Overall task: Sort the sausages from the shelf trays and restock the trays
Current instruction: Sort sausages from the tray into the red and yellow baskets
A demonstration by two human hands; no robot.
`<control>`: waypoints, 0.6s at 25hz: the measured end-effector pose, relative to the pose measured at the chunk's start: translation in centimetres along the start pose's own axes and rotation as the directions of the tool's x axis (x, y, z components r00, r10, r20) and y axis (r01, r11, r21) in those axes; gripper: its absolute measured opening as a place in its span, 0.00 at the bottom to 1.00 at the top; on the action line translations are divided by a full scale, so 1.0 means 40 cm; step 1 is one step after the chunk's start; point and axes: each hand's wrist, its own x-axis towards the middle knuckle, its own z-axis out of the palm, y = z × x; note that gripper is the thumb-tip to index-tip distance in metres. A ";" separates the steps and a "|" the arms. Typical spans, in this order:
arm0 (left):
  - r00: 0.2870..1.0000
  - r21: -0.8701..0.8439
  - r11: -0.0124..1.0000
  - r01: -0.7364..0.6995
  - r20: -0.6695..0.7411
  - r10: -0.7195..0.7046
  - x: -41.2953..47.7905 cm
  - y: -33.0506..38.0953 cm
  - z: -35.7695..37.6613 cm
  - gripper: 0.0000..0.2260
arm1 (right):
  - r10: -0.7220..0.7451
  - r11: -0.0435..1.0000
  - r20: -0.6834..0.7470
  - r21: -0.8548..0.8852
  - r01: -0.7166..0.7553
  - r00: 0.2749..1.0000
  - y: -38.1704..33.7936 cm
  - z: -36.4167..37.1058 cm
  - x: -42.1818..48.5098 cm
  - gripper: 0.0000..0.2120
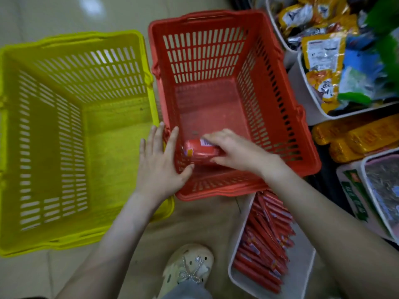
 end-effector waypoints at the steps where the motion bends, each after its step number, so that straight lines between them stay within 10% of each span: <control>1: 1.000 -0.015 1.000 -0.001 -0.001 0.001 0.000 -0.001 -0.001 0.41 | 0.037 0.997 0.144 -0.068 -0.027 0.989 0.018 0.039 0.024 0.31; 4: 1.000 -0.065 0.998 0.001 0.013 0.000 0.000 0.002 -0.002 0.42 | 0.212 0.974 0.379 -0.158 -0.163 0.901 0.036 0.099 0.056 0.32; 7: 0.999 -0.059 0.998 0.024 0.027 -0.022 -0.003 0.015 -0.004 0.41 | 0.302 0.950 0.328 -0.178 -0.256 0.895 0.014 0.078 0.038 0.37; 11: 0.996 0.014 0.999 -0.035 -0.087 0.036 -0.027 0.090 -0.020 0.34 | 0.227 0.971 -0.148 -0.047 -0.236 0.963 -0.033 0.035 -0.078 0.24; 15: 0.920 -0.212 0.920 -0.331 -0.291 0.264 -0.138 0.264 -0.002 0.23 | 0.289 0.951 -0.734 0.148 -0.271 0.614 -0.042 0.095 -0.295 0.14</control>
